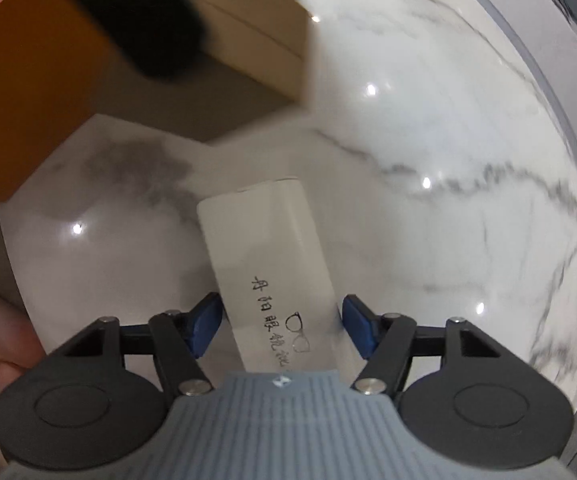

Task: Organize objects
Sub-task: 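Grasp the brown cardboard box with the left tool while the right tool grasps the white glasses box, then carry the brown box and white glasses box over the orange box with both tools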

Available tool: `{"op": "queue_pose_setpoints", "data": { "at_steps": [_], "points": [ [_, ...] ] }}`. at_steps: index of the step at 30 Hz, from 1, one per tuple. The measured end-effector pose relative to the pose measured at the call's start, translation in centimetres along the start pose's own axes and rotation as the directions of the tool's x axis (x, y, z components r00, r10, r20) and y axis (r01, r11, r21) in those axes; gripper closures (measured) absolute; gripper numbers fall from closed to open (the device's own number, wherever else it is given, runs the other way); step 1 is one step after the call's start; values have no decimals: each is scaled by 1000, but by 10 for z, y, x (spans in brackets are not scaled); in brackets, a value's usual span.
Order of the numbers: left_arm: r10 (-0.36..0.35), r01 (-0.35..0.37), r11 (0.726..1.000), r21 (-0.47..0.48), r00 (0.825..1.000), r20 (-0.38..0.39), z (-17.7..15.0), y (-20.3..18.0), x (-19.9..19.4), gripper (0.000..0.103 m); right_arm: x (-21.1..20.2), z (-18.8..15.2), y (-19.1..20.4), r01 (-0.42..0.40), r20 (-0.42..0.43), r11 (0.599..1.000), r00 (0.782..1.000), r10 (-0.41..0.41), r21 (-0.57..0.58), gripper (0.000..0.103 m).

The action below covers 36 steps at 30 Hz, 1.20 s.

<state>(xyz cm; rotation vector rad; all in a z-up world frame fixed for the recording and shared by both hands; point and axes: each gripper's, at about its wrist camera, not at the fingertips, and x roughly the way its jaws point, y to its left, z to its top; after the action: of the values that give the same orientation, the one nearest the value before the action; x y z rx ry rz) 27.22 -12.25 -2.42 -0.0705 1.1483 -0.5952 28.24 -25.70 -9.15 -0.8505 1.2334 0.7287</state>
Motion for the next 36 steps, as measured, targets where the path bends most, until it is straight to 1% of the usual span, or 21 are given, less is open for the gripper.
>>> {"op": "queue_pose_setpoints", "data": {
  "at_steps": [4,7,8,10,13,14,17,18,20,21,22,23,24,28,29,31,33,34,36],
  "points": [
    [0,0,1000,2,999,37,-10,2,-24,42,-11,-2,27,43,22,998,999,-42,-49,37],
    [-20,20,1000,0,998,57,-18,4,-45,44,-30,0,47,66,60,995,996,-62,-72,38],
    [-15,15,1000,-4,998,67,-20,5,-53,44,-37,2,53,78,72,994,995,-72,-78,38],
    [0,0,1000,-2,994,107,-26,7,-72,44,-53,6,66,106,100,990,990,-97,-92,39],
    [1,1,1000,-12,988,151,-35,12,-98,45,-77,14,83,146,151,984,980,-130,-100,40],
    [6,-4,1000,-11,987,162,-38,13,-106,45,-85,16,90,157,170,982,976,-138,-104,40],
    [51,-50,999,-11,980,193,-48,21,-125,45,-109,27,109,182,223,977,963,-153,-111,41],
    [66,-64,998,-15,977,201,-50,25,-130,45,-115,36,105,191,242,975,957,-158,-117,41],
    [94,-91,996,-24,972,215,-57,35,-140,45,-129,29,104,210,278,969,946,-168,-130,41],
    [108,-106,994,-25,969,223,-59,40,-144,45,-135,26,114,223,296,965,939,-174,-140,41],
    [125,-121,992,-30,965,229,-61,45,-146,45,-139,34,100,235,314,960,932,-180,-149,41],
    [141,-137,990,-34,963,232,-63,50,-149,45,-127,56,105,246,328,957,927,-184,-157,41],
    [155,-151,988,-36,959,235,-65,55,-151,45,-124,60,102,257,342,952,921,-189,-166,41],
    [183,-177,983,-49,943,276,-71,79,-160,45,-163,84,115,310,418,927,886,-201,-211,41],
    [187,-178,982,-58,940,286,-71,84,-161,45,-162,93,111,318,440,922,877,-196,-223,41],
    [191,-177,981,-73,935,299,-70,97,-161,45,-171,109,120,339,473,906,861,-189,-255,41],
    [201,-186,980,-77,930,307,-69,107,-158,45,-169,126,127,351,488,891,854,-180,-286,41],
    [209,-194,978,-79,928,309,-68,112,-156,45,-166,134,129,353,490,886,854,-175,-299,41],
    [230,-209,973,-100,925,302,-68,124,-150,45,-155,150,133,351,478,879,862,-170,-321,41]
  ]
}}
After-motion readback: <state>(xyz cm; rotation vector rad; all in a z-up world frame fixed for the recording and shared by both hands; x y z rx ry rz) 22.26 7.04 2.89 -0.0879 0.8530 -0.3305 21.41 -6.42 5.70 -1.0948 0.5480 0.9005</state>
